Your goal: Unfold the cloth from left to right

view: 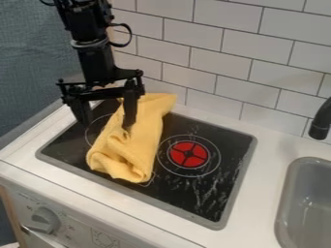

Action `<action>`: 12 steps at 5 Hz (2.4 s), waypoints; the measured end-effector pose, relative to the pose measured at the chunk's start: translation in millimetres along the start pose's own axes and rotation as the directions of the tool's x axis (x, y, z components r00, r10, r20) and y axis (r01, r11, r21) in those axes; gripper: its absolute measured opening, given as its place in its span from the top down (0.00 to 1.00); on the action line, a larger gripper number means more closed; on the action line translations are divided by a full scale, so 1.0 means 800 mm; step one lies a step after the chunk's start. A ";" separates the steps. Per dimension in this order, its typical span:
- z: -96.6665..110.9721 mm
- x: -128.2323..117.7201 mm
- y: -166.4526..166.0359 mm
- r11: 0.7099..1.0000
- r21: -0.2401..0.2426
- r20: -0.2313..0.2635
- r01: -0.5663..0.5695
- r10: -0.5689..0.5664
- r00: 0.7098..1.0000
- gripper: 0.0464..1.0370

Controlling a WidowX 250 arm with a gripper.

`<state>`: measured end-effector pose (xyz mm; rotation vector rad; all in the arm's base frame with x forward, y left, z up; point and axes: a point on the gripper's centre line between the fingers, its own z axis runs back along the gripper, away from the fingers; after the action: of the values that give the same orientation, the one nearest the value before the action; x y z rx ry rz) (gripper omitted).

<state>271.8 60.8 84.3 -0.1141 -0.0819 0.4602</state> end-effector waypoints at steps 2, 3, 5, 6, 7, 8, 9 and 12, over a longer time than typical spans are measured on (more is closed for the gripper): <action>-0.028 0.002 -0.017 0.999 0.034 -0.042 -0.010 0.011 0.999 0.04; -0.028 0.004 -0.021 0.999 0.035 -0.040 -0.008 0.009 0.999 0.10; -0.033 0.005 -0.028 0.999 0.032 -0.029 0.011 -0.010 1.000 0.73; -0.033 0.006 -0.029 0.999 0.028 -0.027 0.017 -0.017 1.000 0.93; -0.034 0.003 -0.032 1.000 0.012 -0.037 0.018 -0.018 0.999 1.00; -0.032 -0.005 -0.044 1.000 -0.006 -0.061 0.025 -0.026 0.998 1.00; -0.013 -0.014 -0.083 0.996 -0.045 -0.053 0.082 -0.084 0.995 1.00; -0.008 -0.039 -0.182 0.976 -0.075 -0.019 0.205 -0.207 0.978 1.00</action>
<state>308.4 -82.9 94.6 -0.1817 -0.0829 0.2483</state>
